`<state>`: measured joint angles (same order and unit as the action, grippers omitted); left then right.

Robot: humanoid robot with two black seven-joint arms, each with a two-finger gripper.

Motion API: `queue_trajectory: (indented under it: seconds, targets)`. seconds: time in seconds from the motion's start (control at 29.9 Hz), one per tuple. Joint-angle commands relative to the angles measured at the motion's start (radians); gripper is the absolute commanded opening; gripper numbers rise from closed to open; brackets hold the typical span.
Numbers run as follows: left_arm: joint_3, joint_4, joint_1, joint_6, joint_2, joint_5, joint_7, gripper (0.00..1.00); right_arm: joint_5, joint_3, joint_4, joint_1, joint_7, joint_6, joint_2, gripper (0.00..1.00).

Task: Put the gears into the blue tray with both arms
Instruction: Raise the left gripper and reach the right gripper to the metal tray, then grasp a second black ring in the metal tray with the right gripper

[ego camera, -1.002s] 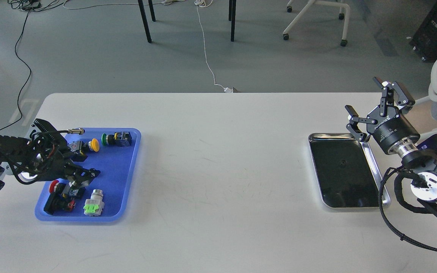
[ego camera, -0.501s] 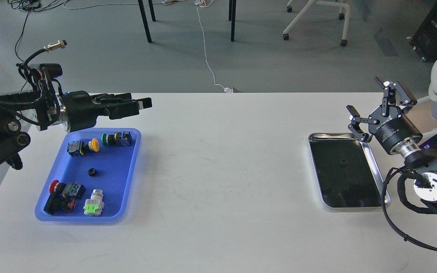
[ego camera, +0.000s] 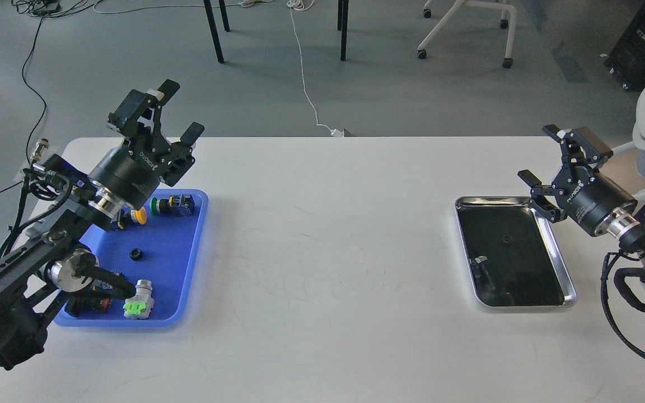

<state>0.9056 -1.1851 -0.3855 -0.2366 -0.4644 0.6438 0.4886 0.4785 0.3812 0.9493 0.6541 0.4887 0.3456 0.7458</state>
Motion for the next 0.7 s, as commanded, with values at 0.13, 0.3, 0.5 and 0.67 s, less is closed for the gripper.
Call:
queue_trajectory:
  seconds: [0.13, 0.3, 0.5, 0.67]
  targets:
    - [0.016, 0.002, 0.013, 0.135, 0.04, -0.001, 0.0, 0.98, 0.53, -0.293, -0.001, 0.27, 0.0, 0.0, 0.081, 0.99]
    - [0.021, 0.001, 0.011, 0.131, 0.04, -0.016, 0.0, 0.98, 0.762, -0.592, -0.004, 0.496, 0.0, -0.002, 0.07, 0.99]
    - [0.026, 0.001, 0.011, 0.128, 0.041, -0.053, -0.001, 0.98, 0.874, -0.752, -0.052, 0.596, 0.0, -0.013, 0.003, 0.99]
    - [0.027, -0.005, 0.013, 0.123, 0.036, -0.053, -0.004, 0.98, 0.953, -0.837, -0.151, 0.599, 0.0, -0.037, -0.104, 0.97]
